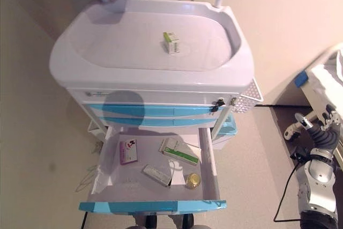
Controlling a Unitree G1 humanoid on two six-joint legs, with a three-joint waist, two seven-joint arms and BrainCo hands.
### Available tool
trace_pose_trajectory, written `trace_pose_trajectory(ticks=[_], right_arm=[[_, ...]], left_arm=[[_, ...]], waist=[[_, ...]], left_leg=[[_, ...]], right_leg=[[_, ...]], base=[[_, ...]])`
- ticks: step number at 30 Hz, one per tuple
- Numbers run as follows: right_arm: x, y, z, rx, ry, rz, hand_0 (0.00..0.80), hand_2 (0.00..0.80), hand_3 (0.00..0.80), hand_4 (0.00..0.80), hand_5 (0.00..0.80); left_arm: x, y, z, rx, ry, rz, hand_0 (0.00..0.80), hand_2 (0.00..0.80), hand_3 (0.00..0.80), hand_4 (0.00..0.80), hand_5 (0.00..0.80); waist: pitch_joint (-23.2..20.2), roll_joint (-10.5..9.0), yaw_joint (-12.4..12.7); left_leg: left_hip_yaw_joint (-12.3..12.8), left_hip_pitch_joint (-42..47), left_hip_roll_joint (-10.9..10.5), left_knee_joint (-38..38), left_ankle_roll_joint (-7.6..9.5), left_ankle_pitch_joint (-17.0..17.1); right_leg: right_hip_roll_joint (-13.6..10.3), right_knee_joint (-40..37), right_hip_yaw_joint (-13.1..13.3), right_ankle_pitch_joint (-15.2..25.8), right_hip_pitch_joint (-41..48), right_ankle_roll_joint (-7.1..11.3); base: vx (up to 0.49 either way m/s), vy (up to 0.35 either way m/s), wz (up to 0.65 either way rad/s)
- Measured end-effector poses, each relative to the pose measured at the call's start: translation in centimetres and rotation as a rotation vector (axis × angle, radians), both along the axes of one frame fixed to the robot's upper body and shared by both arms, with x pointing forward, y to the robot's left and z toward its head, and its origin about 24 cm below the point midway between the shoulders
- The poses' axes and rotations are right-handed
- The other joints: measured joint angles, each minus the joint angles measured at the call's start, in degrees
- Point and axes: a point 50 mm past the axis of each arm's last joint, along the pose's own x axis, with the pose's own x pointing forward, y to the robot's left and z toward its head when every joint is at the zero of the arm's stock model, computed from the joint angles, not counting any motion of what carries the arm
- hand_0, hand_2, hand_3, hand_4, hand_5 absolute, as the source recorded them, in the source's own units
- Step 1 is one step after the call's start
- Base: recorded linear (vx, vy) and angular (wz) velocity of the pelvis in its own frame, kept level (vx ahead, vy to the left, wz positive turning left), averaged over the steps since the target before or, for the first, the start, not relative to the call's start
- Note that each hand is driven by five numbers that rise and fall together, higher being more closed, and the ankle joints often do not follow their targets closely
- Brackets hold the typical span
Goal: Open the drawer and pick up the medicine
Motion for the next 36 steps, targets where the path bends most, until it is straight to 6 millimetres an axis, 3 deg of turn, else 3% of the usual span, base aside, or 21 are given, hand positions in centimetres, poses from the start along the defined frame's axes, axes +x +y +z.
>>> trace_pose_trajectory(ticks=[5, 7, 8, 9, 13, 14, 20, 26, 31, 33, 36], right_arm=[[-2.2, 0.6, -6.1, 0.128, 0.215, -0.029, 0.0, 0.0, 0.0, 0.0, 0.0], [-4.1, 1.6, -10.2, 0.217, 0.381, -0.058, 0.0, 0.0, 0.0, 0.0, 0.0], [-4.3, 1.7, -10.8, 0.215, 0.41, -0.054, 0.0, 0.0, 0.0, 0.0, 0.0], [-5.1, 2.4, -12.7, 0.236, 0.517, -0.044, 0.0, 0.0, 0.0, 0.0, 0.0], [-7.7, 3.7, -16.1, 0.247, 0.756, 0.005, 0.0, 0.0, 0.0, 0.0, 0.0], [-9.0, 4.2, -17.6, 0.233, 0.885, 0.035, 0.0, 0.0, 0.0, 0.0, 0.0], [-11.8, 4.9, -19.6, 0.261, 1.086, 0.037, 0.0, 0.0, 0.0, 0.0, 0.0], [-11.9, 6.6, -20.7, 0.231, 1.201, 0.152, 0.0, 0.0, 0.0, 0.0, 0.0], [-9.1, 7.4, -20.3, 0.175, 1.162, 0.242, 0.0, 0.0, 0.0, 0.0, 0.0], [-6.7, 7.4, -19.5, 0.14, 1.112, 0.27, 0.0, 0.0, 0.0, 0.0, 0.0], [-5.4, 7.5, -19.0, 0.121, 1.079, 0.29, 0.0, 0.0, 0.0, 0.0, 0.0]], left_arm=[[0.4, -0.7, -0.2, -0.02, -0.003, -0.033, 0.0, 0.0, 0.0, 0.0, 0.0], [0.6, -1.0, -0.2, -0.027, -0.005, -0.053, 0.0, 0.0, 0.0, 0.0, 0.0], [0.7, -1.1, -0.3, -0.028, -0.005, -0.056, 0.0, 0.0, 0.0, 0.0, 0.0], [0.8, -1.1, -0.3, -0.029, -0.007, -0.06, 0.0, 0.0, 0.0, 0.0, 0.0], [1.4, -1.3, -0.2, -0.029, -0.025, -0.078, 0.0, 0.0, 0.0, 0.0, 0.0], [1.8, -1.3, -0.1, -0.026, -0.027, -0.102, 0.0, 0.0, 0.0, 0.0, 0.0], [2.0, -1.6, -0.1, -0.028, -0.029, -0.133, 0.0, 0.0, 0.0, 0.0, 0.0], [3.1, -1.5, 0.1, -0.007, -0.037, -0.198, 0.0, 0.0, 0.0, 0.0, 0.0], [6.3, -1.4, 1.0, 0.022, -0.123, -0.255, 0.0, 0.0, 0.0, 0.0, 0.0], [8.7, -1.0, 2.2, 0.059, -0.189, -0.327, 0.0, 0.0, 0.0, 0.0, 0.0], [10.5, -0.6, 3.4, 0.1, -0.25, -0.415, 0.0, 0.0, 0.0, 0.0, 0.0]], waist=[[-0.33, 0.91, -1.16], [-0.25, 1.59, -1.25], [-0.2, 1.64, -1.57], [-0.03, 1.9, -1.35], [0.76, 3.01, -1.22], [1.22, 3.08, -1.15], [2.85, 3.41, -1.05], [4.28, 3.09, -1.05], [8.37, 3.21, -1.0], [11.79, 3.2, -1.0], [14.19, 3.16, -0.93]], left_leg=[[1.8, 0.68, 0.04, 0.0, 0.22, -0.58], [2.84, 0.94, 0.04, 0.02, 0.35, -0.81], [3.0, 0.91, 0.06, 0.02, 0.39, -0.84], [3.2, 0.99, 0.03, 0.01, 0.44, -0.96], [4.39, 0.95, -0.02, 0.01, 0.64, -1.11], [4.47, 0.95, 0.0, 0.01, 0.62, -1.12], [4.4, 0.62, 0.01, 0.0, 0.63, -1.11], [3.74, 0.45, -0.13, 0.01, 0.72, -1.05], [2.89, -4.02, -0.49, 2.88, 1.03, -0.91], [2.64, -7.48, -0.77, 5.39, 1.22, -1.15], [2.35, -9.85, -1.07, 7.59, 1.4, -1.3]], right_leg=[[-0.02, 0.03, 1.66, 0.11, -0.03, -0.01], [-0.03, 0.02, 2.57, 0.35, -0.25, 0.05], [-0.02, 0.13, 2.94, 0.38, -0.35, 0.04], [0.01, 0.1, 3.44, 0.48, -0.48, 0.12], [-0.06, 0.08, 4.52, 0.85, -0.97, 0.25], [-0.03, 0.11, 4.68, 0.87, -1.02, 0.26], [-0.06, 0.06, 4.68, 1.02, -1.1, 0.29], [-0.18, 0.06, 3.8, 1.0, -0.98, 0.26], [-0.56, 4.07, 3.41, 0.78, -5.8, -0.01], [-1.0, 7.23, 3.37, 0.18, -9.54, 0.23], [-1.52, 10.71, 3.06, -1.08, -12.21, 0.61]], base=[[0.011, 0.039, -0.19], [-0.005, 0.034, -0.22], [-0.009, 0.053, -0.26], [-0.015, 0.039, -0.17], [-0.018, 0.018, -0.17], [-0.005, 0.003, -0.06], [0.0, 0.0, 0.0], [-0.021, 0.003, 0.05], [-0.141, 0.028, 0.05], [-0.152, 0.014, 0.02], [-0.093, -0.002, 0.12]])
